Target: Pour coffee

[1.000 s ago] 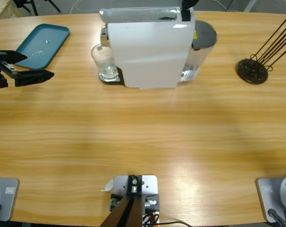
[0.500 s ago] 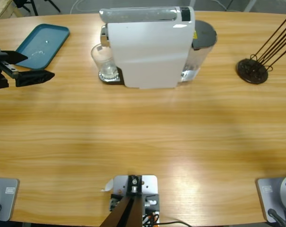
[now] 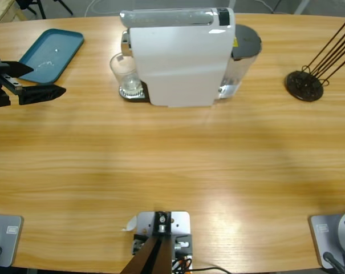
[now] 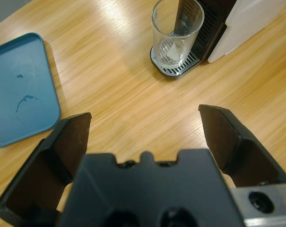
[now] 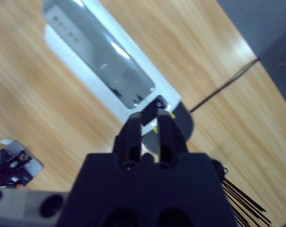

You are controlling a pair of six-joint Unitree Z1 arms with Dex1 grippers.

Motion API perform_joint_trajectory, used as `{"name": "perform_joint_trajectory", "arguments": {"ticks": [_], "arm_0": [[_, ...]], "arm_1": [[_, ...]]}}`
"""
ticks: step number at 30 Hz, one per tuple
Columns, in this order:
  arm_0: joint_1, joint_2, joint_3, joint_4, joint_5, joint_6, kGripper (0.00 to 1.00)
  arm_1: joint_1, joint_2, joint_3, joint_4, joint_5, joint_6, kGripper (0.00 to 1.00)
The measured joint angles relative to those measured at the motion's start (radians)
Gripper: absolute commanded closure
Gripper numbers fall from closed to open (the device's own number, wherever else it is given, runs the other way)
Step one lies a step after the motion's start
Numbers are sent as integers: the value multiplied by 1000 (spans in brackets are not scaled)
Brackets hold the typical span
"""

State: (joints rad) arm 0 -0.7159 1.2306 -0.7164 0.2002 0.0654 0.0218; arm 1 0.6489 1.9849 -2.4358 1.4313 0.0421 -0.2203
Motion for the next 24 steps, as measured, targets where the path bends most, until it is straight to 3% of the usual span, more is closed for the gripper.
{"name": "perform_joint_trajectory", "arguments": {"ticks": [17, 20, 24], "arm_0": [[0, 1, 0, 0, 0, 0, 0], [0, 1, 0, 0, 0, 0, 0], [0, 1, 0, -10, 0, 0, 0]], "arm_1": [[0, -12, 37, 16, 24, 0, 0], [0, -106, 158, -64, 23, -5, 0], [2, -333, 465, -256, 23, -18, 0]]}}
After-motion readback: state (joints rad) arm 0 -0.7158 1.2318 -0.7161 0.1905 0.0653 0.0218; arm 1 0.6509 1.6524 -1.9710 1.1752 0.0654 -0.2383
